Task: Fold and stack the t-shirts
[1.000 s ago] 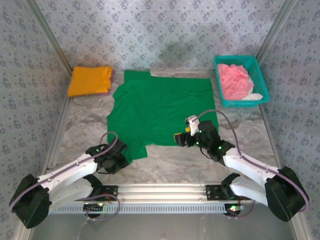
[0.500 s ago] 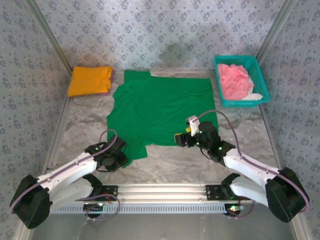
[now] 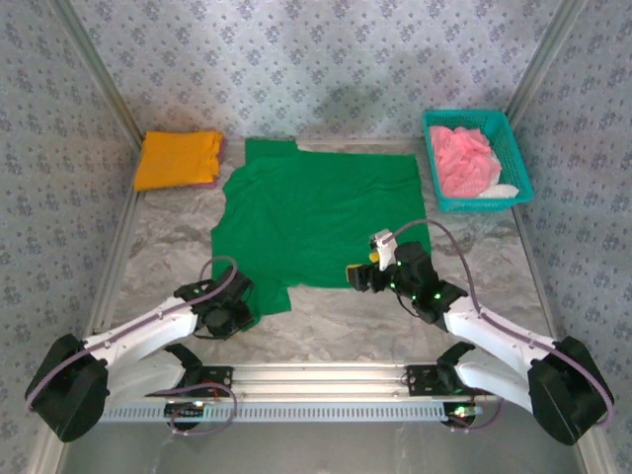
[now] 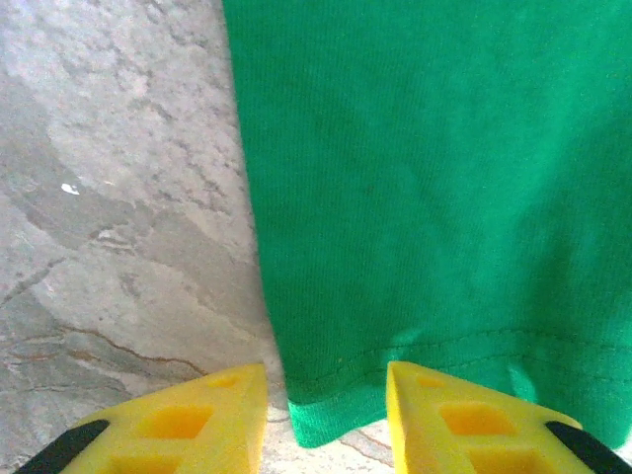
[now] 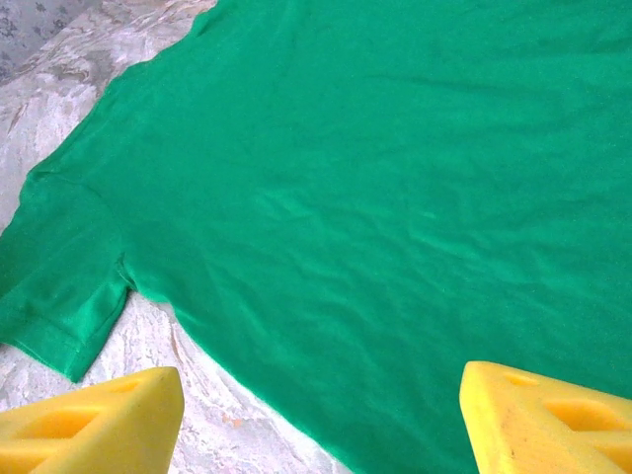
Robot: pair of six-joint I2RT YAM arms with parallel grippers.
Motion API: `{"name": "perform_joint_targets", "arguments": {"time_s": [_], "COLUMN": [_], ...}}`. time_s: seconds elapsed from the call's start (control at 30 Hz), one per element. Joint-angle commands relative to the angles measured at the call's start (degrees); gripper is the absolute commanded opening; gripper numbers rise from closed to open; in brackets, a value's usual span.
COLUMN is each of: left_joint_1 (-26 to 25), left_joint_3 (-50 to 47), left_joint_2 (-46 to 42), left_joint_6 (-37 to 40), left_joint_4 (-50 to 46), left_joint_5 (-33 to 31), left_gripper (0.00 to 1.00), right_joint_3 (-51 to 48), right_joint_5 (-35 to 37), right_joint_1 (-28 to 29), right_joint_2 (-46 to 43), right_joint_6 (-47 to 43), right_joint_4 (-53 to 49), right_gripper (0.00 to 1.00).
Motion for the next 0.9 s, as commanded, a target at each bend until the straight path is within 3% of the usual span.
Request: {"name": "perform_joint_targets", "arguments": {"time_s": [0.0, 0.17, 0.3, 0.37, 0.5, 0.6, 0.7, 0.77, 0.87], "left_joint_1": [0.1, 0.1, 0.3, 0.4, 0.8, 1.1, 1.3, 1.4, 1.6], "left_joint_3": [-1.0, -1.8, -1.7, -1.3, -0.5, 0.2, 1.4, 2.8, 4.8], "left_joint_2": [1.4, 1.8, 2.0, 2.3, 3.4, 4.2, 4.1, 3.1, -0.8], "left_joint_6": [0.9, 0.9, 1.2, 1.6, 2.5, 3.2, 3.9, 4.2, 4.7], "left_joint_4": [3.4, 4.1, 4.4, 4.6, 4.7, 4.5, 2.9, 0.8, -3.7], "left_joint_5": [0.9, 0.9, 0.4, 0.3, 0.2, 0.3, -0.5, -1.6, -4.1], "left_gripper": [0.29, 0.19, 0.18, 0.10, 0.10, 0.02, 0.00, 0.00, 0.00], "right_joint_3": [-0.9, -1.0, -1.0, -1.0, -0.8, -0.6, -0.5, -0.3, 3.6], "right_joint_5": [1.5, 1.7, 1.9, 2.0, 2.0, 1.9, 2.5, 3.9, 12.5], "right_joint_1": [0.3, 0.3, 0.2, 0.2, 0.2, 0.1, 0.0, -0.7, -2.3], "right_joint_2": [-1.3, -2.1, -2.9, -3.0, -2.9, -3.0, -3.2, -3.8, -7.1], "right_joint_6": [-0.2, -0.3, -0.3, -0.3, -0.5, -0.5, 0.0, 1.7, 7.5], "right_joint_4": [0.1, -0.6, -0.8, -0.8, -0.8, -0.9, -1.8, -3.5, -14.8], "right_gripper": [0.76, 0.76, 0.77, 0.78, 0.78, 0.78, 0.79, 0.79, 0.81]}}
